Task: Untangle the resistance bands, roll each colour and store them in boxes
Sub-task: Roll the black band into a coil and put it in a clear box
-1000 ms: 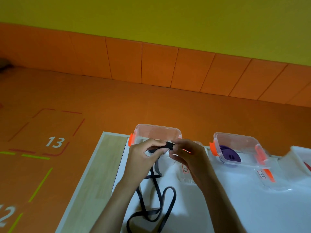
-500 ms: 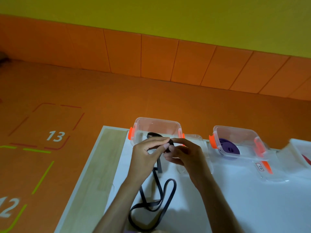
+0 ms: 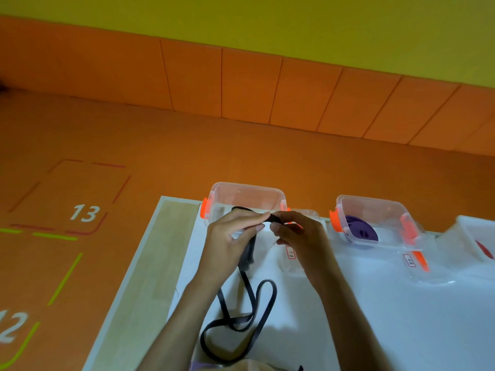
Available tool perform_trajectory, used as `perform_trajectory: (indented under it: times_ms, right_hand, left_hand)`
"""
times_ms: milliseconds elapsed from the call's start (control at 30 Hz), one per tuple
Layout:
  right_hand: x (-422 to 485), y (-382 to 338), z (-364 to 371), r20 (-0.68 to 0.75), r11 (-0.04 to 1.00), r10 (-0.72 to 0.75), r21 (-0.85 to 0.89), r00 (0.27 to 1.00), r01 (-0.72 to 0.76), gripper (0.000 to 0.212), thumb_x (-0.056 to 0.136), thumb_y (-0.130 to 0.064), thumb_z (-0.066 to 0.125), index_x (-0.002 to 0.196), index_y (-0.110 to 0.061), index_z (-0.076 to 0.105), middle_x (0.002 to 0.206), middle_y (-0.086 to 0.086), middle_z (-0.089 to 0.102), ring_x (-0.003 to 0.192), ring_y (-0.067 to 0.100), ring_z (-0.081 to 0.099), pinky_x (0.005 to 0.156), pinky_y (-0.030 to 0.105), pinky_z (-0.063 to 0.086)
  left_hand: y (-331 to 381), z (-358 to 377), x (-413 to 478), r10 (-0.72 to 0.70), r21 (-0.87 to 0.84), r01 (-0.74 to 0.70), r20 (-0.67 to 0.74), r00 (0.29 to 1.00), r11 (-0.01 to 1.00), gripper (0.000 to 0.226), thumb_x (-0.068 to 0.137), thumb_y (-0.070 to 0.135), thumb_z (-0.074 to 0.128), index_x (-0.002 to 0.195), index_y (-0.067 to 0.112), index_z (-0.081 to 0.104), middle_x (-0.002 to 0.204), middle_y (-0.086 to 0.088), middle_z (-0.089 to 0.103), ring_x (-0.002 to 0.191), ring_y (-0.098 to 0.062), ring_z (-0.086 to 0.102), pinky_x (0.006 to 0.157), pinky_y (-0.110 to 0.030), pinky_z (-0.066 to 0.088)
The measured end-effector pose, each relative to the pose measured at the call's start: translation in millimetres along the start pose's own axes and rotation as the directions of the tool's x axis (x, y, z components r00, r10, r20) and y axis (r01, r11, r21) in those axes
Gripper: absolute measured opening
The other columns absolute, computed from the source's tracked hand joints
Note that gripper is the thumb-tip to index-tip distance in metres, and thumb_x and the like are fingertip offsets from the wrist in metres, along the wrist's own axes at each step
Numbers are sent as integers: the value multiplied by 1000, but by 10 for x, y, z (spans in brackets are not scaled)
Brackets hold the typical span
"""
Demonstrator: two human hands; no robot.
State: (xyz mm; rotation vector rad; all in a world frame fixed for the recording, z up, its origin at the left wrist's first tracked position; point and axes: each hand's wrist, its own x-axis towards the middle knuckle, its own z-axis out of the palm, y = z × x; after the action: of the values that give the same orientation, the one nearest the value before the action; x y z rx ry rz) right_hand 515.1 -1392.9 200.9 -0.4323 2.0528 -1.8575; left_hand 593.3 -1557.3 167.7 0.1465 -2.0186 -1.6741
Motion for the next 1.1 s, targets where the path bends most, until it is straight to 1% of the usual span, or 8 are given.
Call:
perform_trajectory:
  times_ms: [133,333,433,533,667,800,933,1100]
  right_hand:
    - [31,6,-14,35,994,19,109,999,-23,17,90,-10,79,107,-10,78,96,9,81,92,24,79,80,26,64]
    - [67,-1,-2,111,995,-41,-84,993,50,21,91,-13,81,110,-21,79,94,5,80,87,24,80,77,28,65]
    - [91,-8,-17,151,996,12,-85,988,1,13,90,-8,81,102,-14,81,93,6,81,88,26,80,80,30,65]
    - [124,-34,-74,148,999,50,-2,988,-50,15,88,4,78,96,-8,82,93,10,80,90,30,79,78,27,64]
    - [156,-75,-103,165,959,155,213,974,-189,15,91,6,71,103,1,79,103,20,78,99,36,77,81,27,64]
    - [161,-91,-89,199,890,198,374,960,-261,39,79,-3,75,114,13,69,113,29,74,104,38,76,83,31,65]
    - [113,-46,6,164,883,170,413,972,-225,33,78,-8,77,108,6,72,111,26,75,101,35,76,82,30,64]
    - [103,-61,37,118,932,164,306,979,-193,25,72,-25,83,95,-15,82,95,9,79,86,17,76,75,22,60]
  left_hand:
    - [36,4,19,-110,-13,109,-33,993,994,21,89,34,81,108,40,77,104,13,79,99,-14,77,77,-36,66]
    - [35,-47,48,-35,-11,35,-28,999,999,11,89,30,80,94,40,78,98,13,79,98,-11,76,88,-24,60]
    - [21,-106,74,-103,-9,103,33,994,995,17,89,20,84,95,36,81,97,9,79,95,-14,76,86,-26,60]
    - [9,-162,88,-170,-48,175,95,981,983,20,89,16,85,93,35,83,93,-2,79,89,-25,74,81,-34,58]
    - [20,-144,79,-154,-83,167,149,977,982,16,88,23,84,101,34,83,102,5,80,98,-14,76,86,-22,59]
    - [33,-79,86,-132,-111,142,92,987,984,20,82,35,85,102,36,82,100,5,79,97,-17,76,84,-35,65]
    - [-8,-48,78,-85,-102,85,-2,996,991,19,89,16,84,104,28,83,103,4,80,96,-20,77,88,-30,62]
    - [25,-11,72,-116,-119,111,-36,993,987,18,92,29,78,109,33,80,100,5,81,93,-24,78,86,-41,63]
